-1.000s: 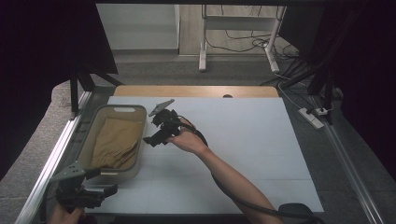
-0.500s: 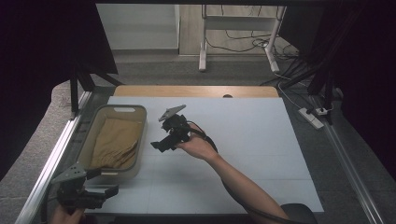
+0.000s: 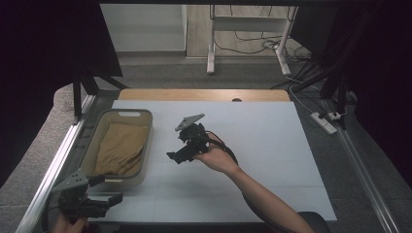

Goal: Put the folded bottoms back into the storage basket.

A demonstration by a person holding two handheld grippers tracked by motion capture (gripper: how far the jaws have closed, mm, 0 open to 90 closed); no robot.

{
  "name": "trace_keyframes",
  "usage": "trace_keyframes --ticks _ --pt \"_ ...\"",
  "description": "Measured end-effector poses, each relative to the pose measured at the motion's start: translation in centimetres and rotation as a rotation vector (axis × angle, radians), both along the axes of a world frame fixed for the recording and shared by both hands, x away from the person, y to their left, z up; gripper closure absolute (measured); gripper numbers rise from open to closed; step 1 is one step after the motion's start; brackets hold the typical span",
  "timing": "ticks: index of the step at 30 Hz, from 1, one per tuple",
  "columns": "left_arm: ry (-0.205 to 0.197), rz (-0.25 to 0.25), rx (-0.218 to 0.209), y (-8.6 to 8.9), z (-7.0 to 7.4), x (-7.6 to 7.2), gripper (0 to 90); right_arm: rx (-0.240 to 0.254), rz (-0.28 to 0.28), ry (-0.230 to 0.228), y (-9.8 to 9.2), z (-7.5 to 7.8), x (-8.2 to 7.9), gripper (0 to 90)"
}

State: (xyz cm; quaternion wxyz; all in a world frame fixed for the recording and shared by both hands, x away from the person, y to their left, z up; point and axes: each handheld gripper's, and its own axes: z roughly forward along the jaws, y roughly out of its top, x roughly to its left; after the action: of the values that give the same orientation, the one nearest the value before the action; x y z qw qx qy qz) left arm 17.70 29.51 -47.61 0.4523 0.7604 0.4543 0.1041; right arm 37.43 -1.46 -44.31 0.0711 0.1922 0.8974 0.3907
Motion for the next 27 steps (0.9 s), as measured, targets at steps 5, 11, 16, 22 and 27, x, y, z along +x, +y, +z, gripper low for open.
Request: trace_keyframes --ticks 5,11,16,22,27 --pt "0.002 0.004 -0.008 0.1 0.0 0.0 0.0 0.001 -0.01 -0.013 -1.3 0.1 -0.8 0.0" --pt "0.006 0.009 -0.02 0.2 0.0 0.0 0.0 0.007 -0.023 -0.026 -2.9 0.3 -1.8 0.0" --pt "0.006 0.009 -0.04 0.4 -0.1 0.1 0.0 -0.017 -0.044 -0.046 -4.2 0.3 -2.6 0.0" --pt "0.008 0.01 -0.06 0.6 -0.1 0.1 0.0 -0.009 -0.071 -0.038 -6.1 0.3 -3.4 0.0" --pt "0.009 0.01 -0.064 0.6 -0.1 0.1 0.0 -0.002 -0.085 -0.037 -7.9 0.5 -4.1 0.0"
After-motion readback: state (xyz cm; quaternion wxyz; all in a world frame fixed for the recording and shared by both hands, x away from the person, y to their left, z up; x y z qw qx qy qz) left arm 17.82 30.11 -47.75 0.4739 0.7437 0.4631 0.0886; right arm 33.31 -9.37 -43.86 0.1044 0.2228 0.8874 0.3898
